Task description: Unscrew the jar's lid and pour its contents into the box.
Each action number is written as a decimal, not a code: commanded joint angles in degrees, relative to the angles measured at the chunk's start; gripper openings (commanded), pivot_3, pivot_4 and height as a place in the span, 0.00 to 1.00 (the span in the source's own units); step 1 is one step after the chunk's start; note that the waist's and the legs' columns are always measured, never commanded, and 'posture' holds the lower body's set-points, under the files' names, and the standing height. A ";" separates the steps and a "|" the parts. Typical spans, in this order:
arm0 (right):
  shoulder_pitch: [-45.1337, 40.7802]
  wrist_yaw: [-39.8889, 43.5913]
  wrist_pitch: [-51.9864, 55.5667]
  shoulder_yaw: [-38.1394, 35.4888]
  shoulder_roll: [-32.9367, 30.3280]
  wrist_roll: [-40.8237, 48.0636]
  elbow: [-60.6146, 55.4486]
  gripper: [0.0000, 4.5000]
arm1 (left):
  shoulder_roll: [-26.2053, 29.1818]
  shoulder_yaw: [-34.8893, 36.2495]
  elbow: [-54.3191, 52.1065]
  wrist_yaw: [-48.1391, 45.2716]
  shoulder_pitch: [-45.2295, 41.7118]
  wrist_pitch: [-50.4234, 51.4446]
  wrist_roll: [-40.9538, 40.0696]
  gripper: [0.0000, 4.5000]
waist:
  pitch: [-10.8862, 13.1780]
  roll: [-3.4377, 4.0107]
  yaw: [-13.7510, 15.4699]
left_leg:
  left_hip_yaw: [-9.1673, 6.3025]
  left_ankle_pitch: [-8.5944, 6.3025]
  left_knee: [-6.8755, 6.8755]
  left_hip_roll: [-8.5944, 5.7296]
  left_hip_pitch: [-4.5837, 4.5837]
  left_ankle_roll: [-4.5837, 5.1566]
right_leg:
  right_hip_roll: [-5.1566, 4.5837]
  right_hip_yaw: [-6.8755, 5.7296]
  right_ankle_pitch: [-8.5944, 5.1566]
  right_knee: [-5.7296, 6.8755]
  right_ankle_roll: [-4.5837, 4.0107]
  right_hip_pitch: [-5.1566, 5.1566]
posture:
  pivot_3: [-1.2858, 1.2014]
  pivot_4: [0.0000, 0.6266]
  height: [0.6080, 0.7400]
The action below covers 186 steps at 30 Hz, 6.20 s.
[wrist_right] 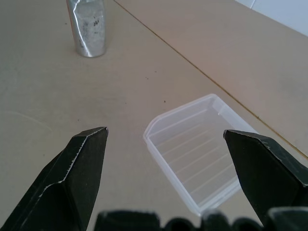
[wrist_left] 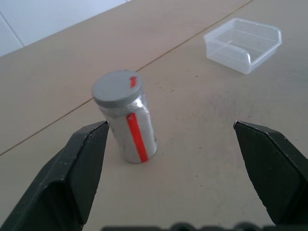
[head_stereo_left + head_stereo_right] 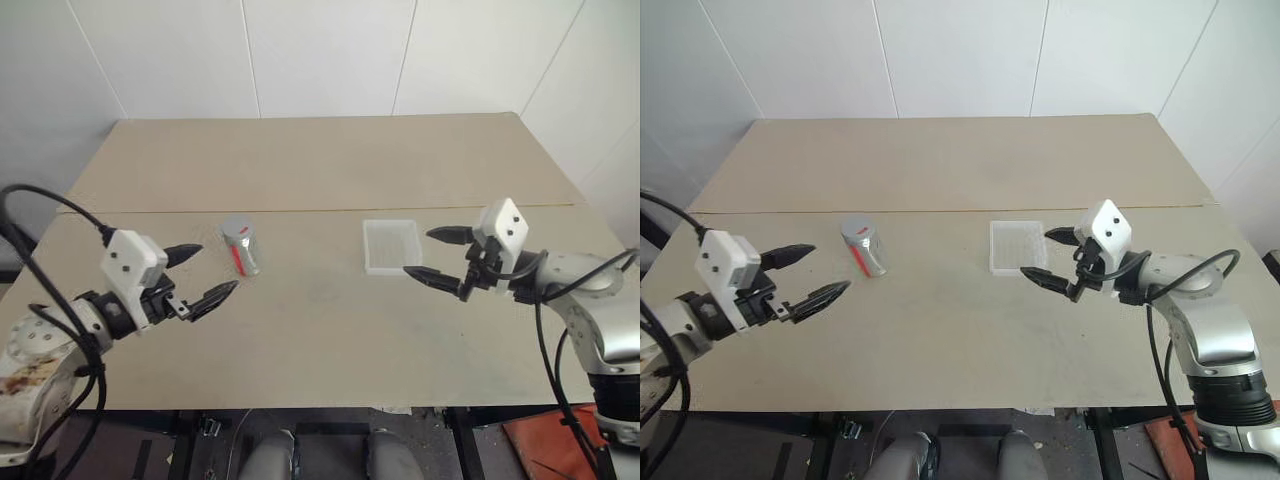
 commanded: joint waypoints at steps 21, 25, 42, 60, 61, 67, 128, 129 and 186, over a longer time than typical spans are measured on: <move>1.24 3.97 -0.63 -4.75 -4.62 2.12 -0.86 1.00 | -5.42 -4.78 -1.07 7.31 -2.67 -1.44 2.35 1.00 | 0.00 -0.01 -0.02 | 0.01 0.01 0.00 -0.01 -0.02 -0.01 | 0.00 0.00 0.01 0.00 -0.01 -0.02 | 0.52 0.24 1.00; -0.72 3.69 -0.57 -3.48 -4.26 1.24 1.22 1.00 | -6.68 -4.93 -2.46 9.66 -2.35 -0.49 2.02 1.00 | 0.00 -0.01 -0.01 | 0.02 0.01 0.00 -0.02 -0.02 -0.02 | 0.00 0.00 0.01 0.01 -0.01 -0.02 | 0.52 0.24 1.00; -2.64 5.43 -2.60 -2.55 -4.11 0.19 3.87 1.00 | -21.88 -14.03 -6.96 31.11 2.51 -0.72 12.56 1.00 | 0.00 -0.02 0.53 | 0.02 0.03 0.02 -0.05 -0.04 -0.04 | -0.01 0.01 0.03 -0.01 -0.01 0.01 | 0.52 0.24 1.00; 0.59 8.83 -2.44 -2.56 -6.05 1.05 1.29 1.00 | -30.95 -24.13 14.27 35.16 -4.95 -18.80 28.76 1.00 | 0.00 -0.03 1.38 | 0.04 0.04 0.03 -0.10 -0.04 -0.07 | -0.03 -0.01 0.06 -0.02 0.00 0.01 | 0.52 0.24 1.00; 0.74 9.78 -2.28 -2.54 -6.17 1.55 1.20 1.00 | -30.85 -24.24 15.84 34.65 -6.13 -19.61 28.97 1.00 | 0.00 -0.03 1.36 | 0.04 0.05 0.03 -0.11 -0.05 -0.07 | -0.03 -0.02 0.06 -0.02 0.00 0.01 | 0.52 0.24 1.00; 1.28 12.86 -2.36 -2.73 -7.15 2.84 0.62 1.00 | -30.38 -24.16 22.76 33.13 -10.88 -22.86 30.30 1.00 | 0.00 -0.03 1.26 | 0.04 0.05 0.03 -0.12 -0.04 -0.06 | -0.03 -0.02 0.07 -0.02 0.01 0.00 | 0.52 0.24 1.00; -17.96 0.87 7.14 2.22 9.44 10.62 -1.30 1.00 | -10.78 -15.47 24.36 -3.89 -34.26 4.71 1.39 0.43 | 0.03 -0.08 -0.44 | -0.09 0.12 0.08 -0.10 -0.18 -0.17 | 0.05 -0.08 0.11 0.12 0.08 -0.23 | 0.52 0.24 1.00; -20.48 -0.21 8.84 3.33 11.52 11.26 -0.78 1.00 | -9.82 -16.28 25.75 -8.22 -35.42 4.25 -0.08 0.43 | 0.03 -0.08 -0.39 | -0.10 0.12 0.07 -0.11 -0.17 -0.17 | 0.05 -0.07 0.11 0.10 0.08 -0.22 | 0.52 0.24 1.00; -32.81 1.02 12.55 15.76 24.13 4.25 8.83 0.76 | -14.92 -26.10 48.64 -36.32 -48.25 -20.95 5.53 0.43 | 0.01 -0.07 -2.25 | -0.21 0.50 0.18 -0.18 -0.99 -0.72 | 0.00 -0.18 0.16 0.75 0.00 -1.29 | 0.52 0.24 1.00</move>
